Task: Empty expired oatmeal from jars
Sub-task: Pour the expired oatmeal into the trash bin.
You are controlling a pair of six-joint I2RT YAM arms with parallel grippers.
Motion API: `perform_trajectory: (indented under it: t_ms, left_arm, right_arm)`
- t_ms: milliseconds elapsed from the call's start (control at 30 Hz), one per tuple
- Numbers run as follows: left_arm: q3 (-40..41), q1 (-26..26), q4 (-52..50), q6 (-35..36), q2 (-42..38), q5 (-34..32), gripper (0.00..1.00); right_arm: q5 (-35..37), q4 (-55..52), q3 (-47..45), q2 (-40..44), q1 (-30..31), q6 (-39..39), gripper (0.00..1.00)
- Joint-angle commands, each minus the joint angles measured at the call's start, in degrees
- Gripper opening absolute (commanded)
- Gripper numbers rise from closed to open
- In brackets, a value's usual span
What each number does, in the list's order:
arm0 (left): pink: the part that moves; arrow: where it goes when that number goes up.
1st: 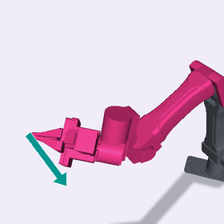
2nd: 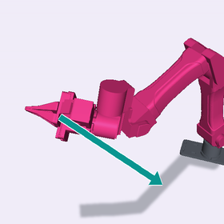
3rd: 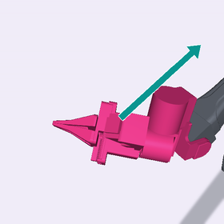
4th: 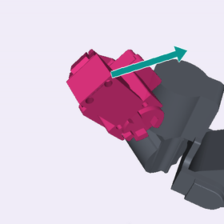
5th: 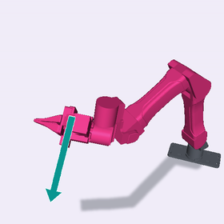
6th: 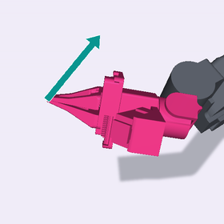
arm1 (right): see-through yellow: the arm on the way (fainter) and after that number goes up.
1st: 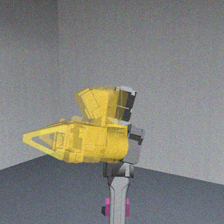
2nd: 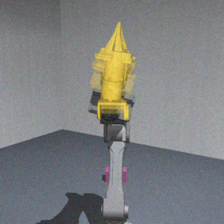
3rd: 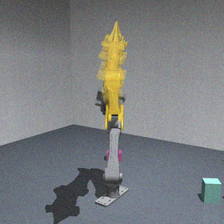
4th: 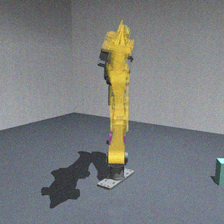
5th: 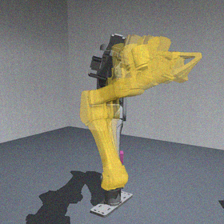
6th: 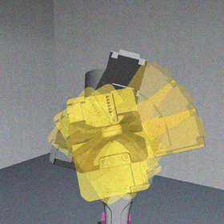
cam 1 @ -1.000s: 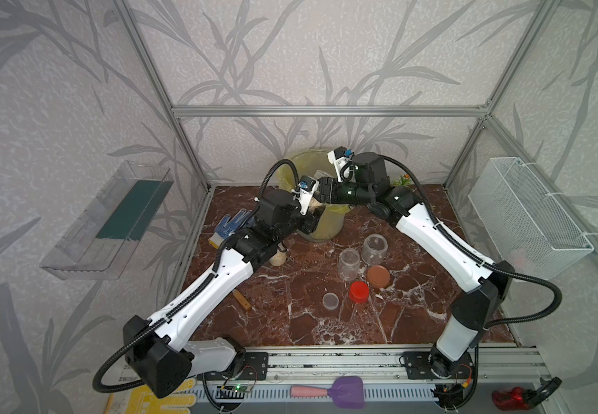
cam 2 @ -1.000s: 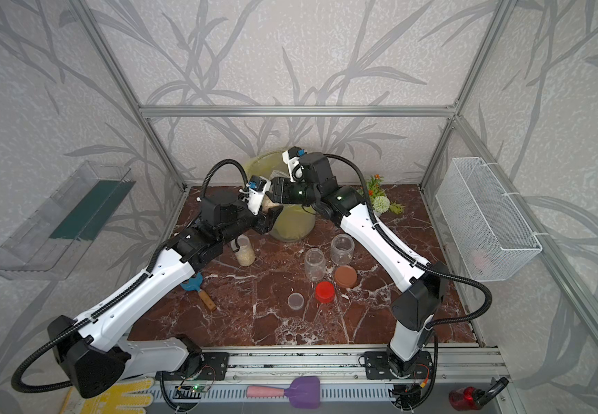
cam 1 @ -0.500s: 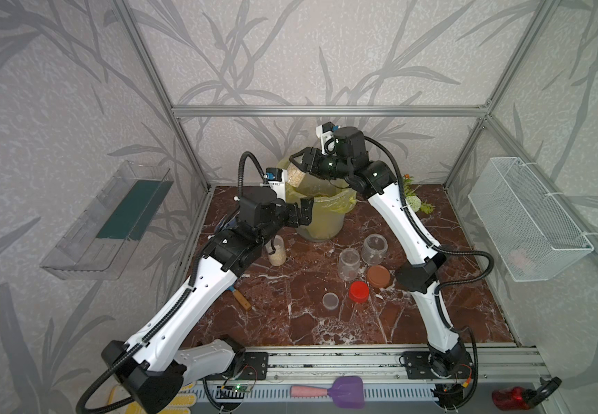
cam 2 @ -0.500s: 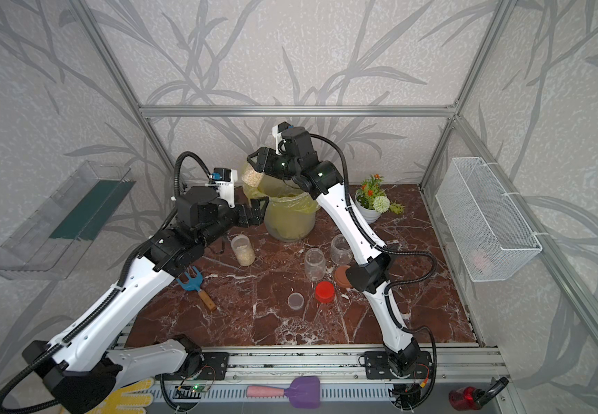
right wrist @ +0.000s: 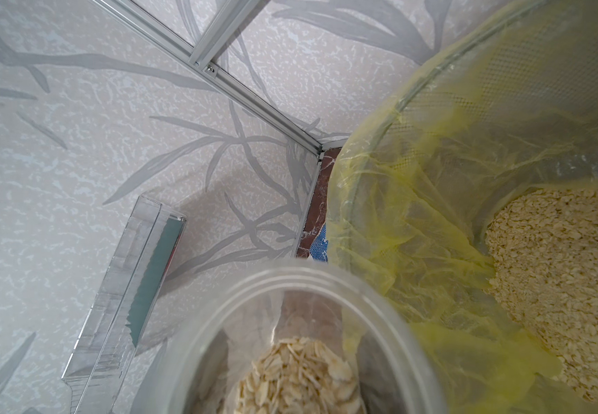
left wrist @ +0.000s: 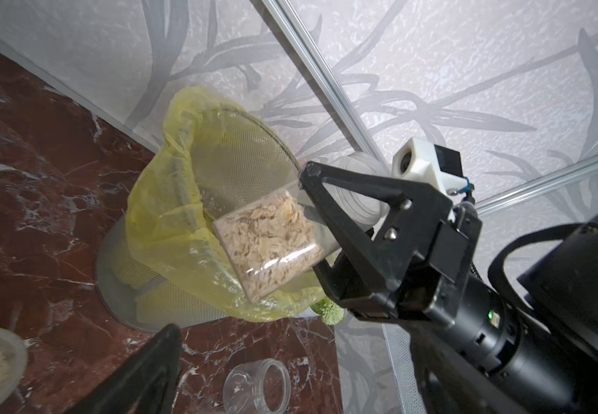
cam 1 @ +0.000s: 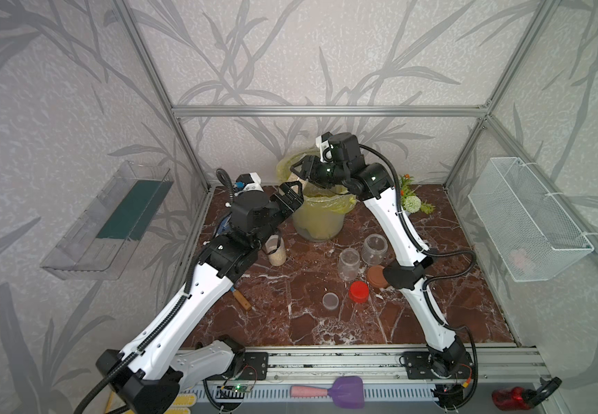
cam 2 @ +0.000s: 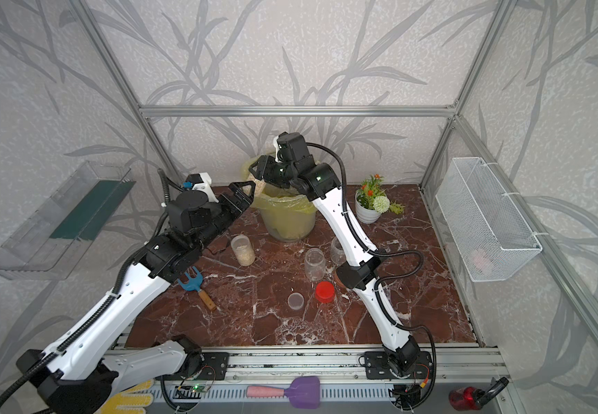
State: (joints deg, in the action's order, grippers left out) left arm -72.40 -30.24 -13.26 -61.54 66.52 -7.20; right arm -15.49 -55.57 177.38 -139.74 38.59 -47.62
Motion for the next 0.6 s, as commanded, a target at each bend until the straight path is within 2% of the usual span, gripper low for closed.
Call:
perform_trajectory:
  t_ms: [0, 233, 433, 567]
  left_arm:
    - [-1.08, 0.48, 5.57, -13.39, 2.15, 0.87, 0.96]
    - [1.67, 0.46, 9.24, -26.2, 2.09, -3.23, 0.96]
    - [1.51, 0.44, 14.42, -38.41, 6.7, -2.4, 0.96]
    - [1.52, 0.46, 16.98, -43.74, 8.74, -3.65, 0.95]
  right_arm:
    - [-0.27, 1.22, 4.13, -0.25, -0.53, -2.15, 0.25]
    - [-0.2, 4.41, 4.23, -0.55, -1.06, -5.22, 0.24]
    - [-1.29, 6.28, 4.27, -1.34, -1.4, -7.73, 0.23]
    - [-1.43, 7.43, 4.28, -1.73, -1.41, -8.52, 0.23]
